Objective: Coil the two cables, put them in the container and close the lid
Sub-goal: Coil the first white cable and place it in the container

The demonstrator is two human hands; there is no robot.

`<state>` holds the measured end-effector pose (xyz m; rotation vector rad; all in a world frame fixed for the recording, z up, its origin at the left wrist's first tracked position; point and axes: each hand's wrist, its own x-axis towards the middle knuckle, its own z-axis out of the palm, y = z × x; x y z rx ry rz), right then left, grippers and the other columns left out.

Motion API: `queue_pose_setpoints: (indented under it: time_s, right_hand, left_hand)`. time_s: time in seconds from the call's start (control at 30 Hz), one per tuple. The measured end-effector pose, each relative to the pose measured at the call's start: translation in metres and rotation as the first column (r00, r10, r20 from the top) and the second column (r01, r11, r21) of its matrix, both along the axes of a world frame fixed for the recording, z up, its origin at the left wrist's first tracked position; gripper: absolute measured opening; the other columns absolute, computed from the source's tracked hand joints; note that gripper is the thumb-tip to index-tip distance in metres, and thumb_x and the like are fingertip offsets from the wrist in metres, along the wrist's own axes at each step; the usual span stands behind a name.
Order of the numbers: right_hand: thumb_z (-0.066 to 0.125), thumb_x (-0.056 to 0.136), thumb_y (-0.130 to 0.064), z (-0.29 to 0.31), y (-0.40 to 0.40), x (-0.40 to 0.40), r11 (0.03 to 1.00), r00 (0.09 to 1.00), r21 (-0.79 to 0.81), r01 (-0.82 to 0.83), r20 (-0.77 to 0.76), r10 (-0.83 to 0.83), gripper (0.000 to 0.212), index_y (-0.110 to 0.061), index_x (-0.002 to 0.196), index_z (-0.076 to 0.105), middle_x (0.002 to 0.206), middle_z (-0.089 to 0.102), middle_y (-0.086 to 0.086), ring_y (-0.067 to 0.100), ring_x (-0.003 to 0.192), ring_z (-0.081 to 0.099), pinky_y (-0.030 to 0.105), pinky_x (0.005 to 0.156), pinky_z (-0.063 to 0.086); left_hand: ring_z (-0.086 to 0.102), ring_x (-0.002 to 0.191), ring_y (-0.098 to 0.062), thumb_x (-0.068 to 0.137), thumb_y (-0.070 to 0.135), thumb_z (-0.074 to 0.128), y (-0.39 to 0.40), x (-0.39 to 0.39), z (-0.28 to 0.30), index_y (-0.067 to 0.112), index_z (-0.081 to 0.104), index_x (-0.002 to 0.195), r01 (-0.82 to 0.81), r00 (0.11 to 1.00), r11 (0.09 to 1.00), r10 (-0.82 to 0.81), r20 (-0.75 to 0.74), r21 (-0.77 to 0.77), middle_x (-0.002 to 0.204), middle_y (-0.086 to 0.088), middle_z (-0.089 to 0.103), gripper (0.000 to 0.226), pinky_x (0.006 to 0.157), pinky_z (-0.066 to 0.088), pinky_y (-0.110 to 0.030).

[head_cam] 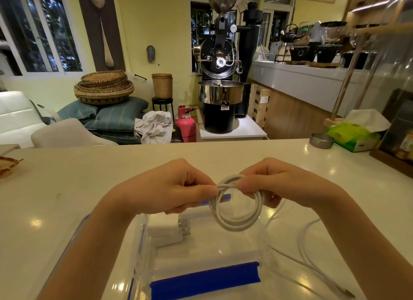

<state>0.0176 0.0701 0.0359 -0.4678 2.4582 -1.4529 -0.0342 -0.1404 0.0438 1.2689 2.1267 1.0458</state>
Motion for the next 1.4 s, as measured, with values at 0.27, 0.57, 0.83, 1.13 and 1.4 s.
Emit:
queue_pose_setpoints:
  time_s: [0.27, 0.57, 0.83, 1.13, 1.4]
  right_hand:
    - [0.059, 0.060, -0.047, -0.013, -0.008, -0.012, 0.961, 0.953, -0.124, 0.248, -0.149, -0.265, 0.032, -0.018, 0.047, 0.058, 0.042, 0.040, -0.002, 0.009, 0.038, 0.031, 0.019, 0.039, 0.029]
    - [0.057, 0.081, -0.031, -0.021, -0.003, -0.019, 0.952, 0.955, -0.146, 0.268, -0.092, -0.283, 0.034, -0.016, 0.051, 0.055, 0.049, 0.037, 0.005, 0.012, 0.041, 0.030, 0.020, 0.040, 0.028]
    - [0.049, 0.088, -0.030, -0.025, -0.001, -0.022, 0.886, 0.901, -0.251, 0.389, -0.098, -0.423, 0.041, -0.017, 0.049, 0.048, 0.046, 0.036, 0.000, 0.012, 0.041, 0.029, 0.017, 0.038, 0.028]
    - [0.047, 0.089, -0.036, -0.032, -0.006, -0.025, 0.888, 0.910, -0.251, 0.385, -0.053, -0.410, 0.038, -0.018, 0.056, 0.050, 0.042, 0.037, -0.009, 0.007, 0.040, 0.031, 0.017, 0.039, 0.029]
    - [0.052, 0.086, -0.040, -0.040, -0.008, -0.023, 0.901, 0.921, 0.193, 0.389, -0.051, -0.387, 0.024, -0.017, 0.085, 0.060, 0.055, 0.058, -0.002, 0.007, 0.045, 0.048, 0.020, 0.043, 0.038]
  left_hand:
    - [0.031, 0.033, -0.007, 0.092, 0.019, 0.044, 0.009, -0.006, -0.009, 0.006, 0.066, 0.101, -0.200, 0.975, 0.979, 0.196, 0.103, 0.028, 0.039, 0.006, 0.038, 0.027, 0.035, 0.033, -0.015]
    - [0.030, 0.031, -0.005, 0.086, 0.022, 0.046, 0.001, -0.017, -0.011, 0.002, 0.062, 0.102, -0.101, 0.893, 0.995, 0.084, 0.442, 0.014, 0.040, 0.005, 0.037, 0.030, 0.031, 0.029, -0.013]
    - [0.057, 0.076, -0.009, 0.088, 0.028, 0.052, 0.021, -0.016, -0.027, 0.024, 0.069, 0.095, -0.394, 0.917, 0.917, 0.397, -0.041, 0.064, 0.080, 0.006, 0.064, 0.019, 0.071, 0.048, -0.022]
    - [0.066, 0.068, -0.004, 0.092, 0.035, 0.042, 0.033, -0.014, -0.031, 0.019, 0.069, 0.087, -0.510, 0.838, 0.849, 0.452, 0.305, 0.142, 0.075, 0.003, 0.071, 0.033, 0.063, 0.048, -0.018]
    - [0.063, 0.050, -0.008, 0.090, 0.022, 0.052, 0.041, -0.013, -0.055, 0.004, 0.069, 0.088, -0.472, 0.880, 0.881, 0.472, 0.047, -0.028, 0.069, -0.008, 0.067, 0.024, 0.055, 0.050, -0.027]
